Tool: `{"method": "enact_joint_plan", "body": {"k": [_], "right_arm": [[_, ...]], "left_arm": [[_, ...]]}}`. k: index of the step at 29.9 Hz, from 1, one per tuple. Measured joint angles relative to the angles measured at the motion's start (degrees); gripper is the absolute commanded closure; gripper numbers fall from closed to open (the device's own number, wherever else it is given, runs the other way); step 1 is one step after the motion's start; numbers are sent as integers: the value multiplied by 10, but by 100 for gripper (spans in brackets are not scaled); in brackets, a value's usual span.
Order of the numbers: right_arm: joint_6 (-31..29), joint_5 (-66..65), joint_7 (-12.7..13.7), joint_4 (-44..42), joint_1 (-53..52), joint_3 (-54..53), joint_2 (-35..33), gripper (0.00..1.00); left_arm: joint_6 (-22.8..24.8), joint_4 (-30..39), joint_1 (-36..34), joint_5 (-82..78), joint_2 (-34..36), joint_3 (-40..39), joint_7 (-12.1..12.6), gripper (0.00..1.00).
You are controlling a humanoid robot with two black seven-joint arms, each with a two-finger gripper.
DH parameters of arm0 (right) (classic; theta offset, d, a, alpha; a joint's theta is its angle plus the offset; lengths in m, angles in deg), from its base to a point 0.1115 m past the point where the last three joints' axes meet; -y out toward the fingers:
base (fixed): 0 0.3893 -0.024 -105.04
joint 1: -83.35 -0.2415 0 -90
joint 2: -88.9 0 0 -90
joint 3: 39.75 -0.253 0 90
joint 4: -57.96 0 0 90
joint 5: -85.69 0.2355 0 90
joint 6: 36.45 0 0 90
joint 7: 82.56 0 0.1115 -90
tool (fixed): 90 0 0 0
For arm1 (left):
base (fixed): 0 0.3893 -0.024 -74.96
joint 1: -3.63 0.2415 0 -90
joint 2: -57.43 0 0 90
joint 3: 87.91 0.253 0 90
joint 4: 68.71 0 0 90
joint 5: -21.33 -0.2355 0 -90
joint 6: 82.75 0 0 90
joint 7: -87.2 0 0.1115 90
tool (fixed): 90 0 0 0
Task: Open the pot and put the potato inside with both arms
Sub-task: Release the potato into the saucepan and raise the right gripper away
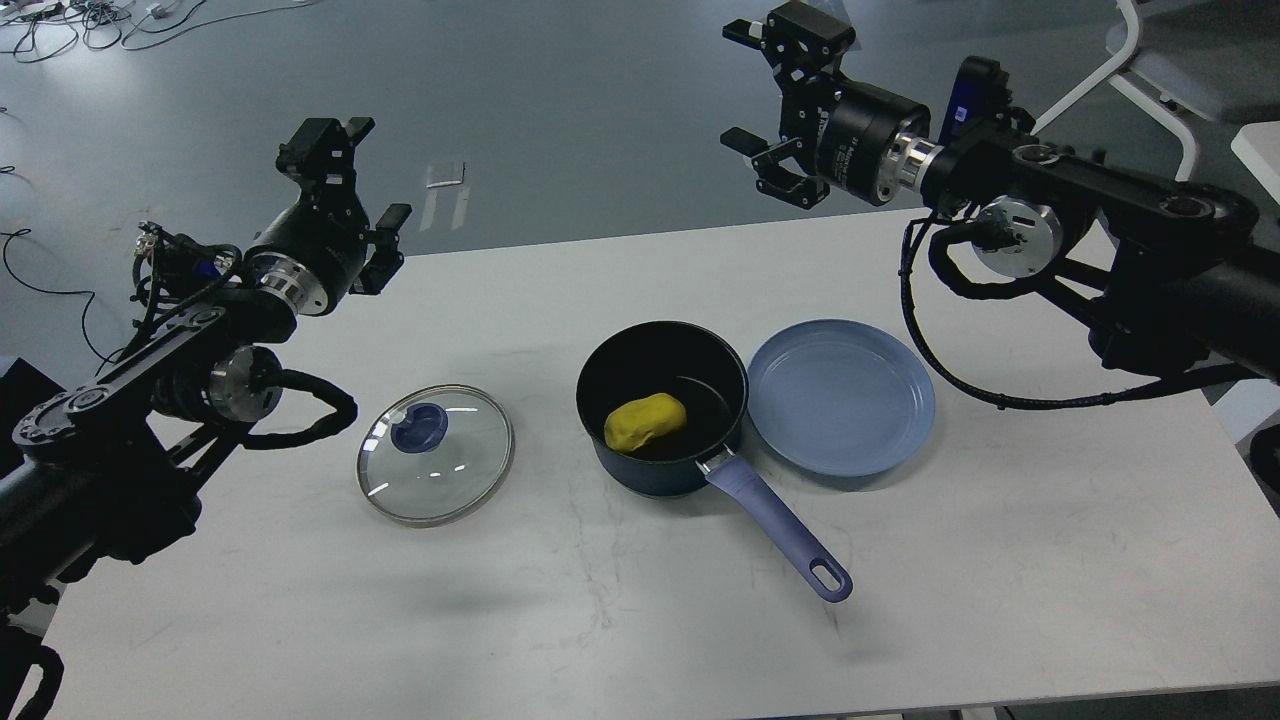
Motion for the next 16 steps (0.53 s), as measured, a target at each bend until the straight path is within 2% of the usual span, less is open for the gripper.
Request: {"method": "enact_joint_plan", "body": {"k": [2, 7, 11, 16], "right_arm": [[-14, 14, 10, -9, 26, -34, 1, 0], [-10, 46, 56, -20, 53, -69, 6, 0], [-6, 75, 99, -20, 56, -79, 7, 0], [-6, 83, 107, -25, 56, -80, 21, 0]], "left_arm": [[23, 2, 22, 13, -4, -17, 1, 2], [80, 2, 59, 27, -7, -52, 2, 2], [92, 2, 68, 42, -7, -74, 5, 2], [96, 7, 69, 51, -7, -78, 14, 2]]}}
